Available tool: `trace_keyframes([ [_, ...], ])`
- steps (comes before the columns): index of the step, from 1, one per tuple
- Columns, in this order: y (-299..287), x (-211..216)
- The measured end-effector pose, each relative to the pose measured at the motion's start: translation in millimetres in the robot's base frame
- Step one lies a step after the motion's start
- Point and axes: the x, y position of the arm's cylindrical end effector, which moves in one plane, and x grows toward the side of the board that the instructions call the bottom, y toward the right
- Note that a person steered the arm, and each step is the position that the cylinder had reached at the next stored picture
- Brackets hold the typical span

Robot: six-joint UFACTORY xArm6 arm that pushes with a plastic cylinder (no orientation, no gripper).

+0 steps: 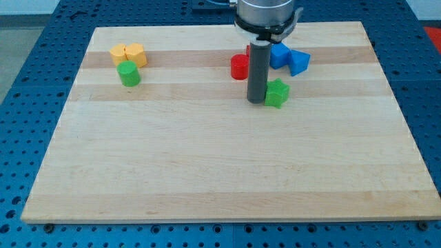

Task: Slide the green star to up a bit

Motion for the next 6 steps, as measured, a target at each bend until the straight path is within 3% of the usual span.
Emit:
trace_keyframes([
  [2, 18.9, 25.0],
  [5, 60.8, 0.3],
  [6, 46.1, 10.7],
])
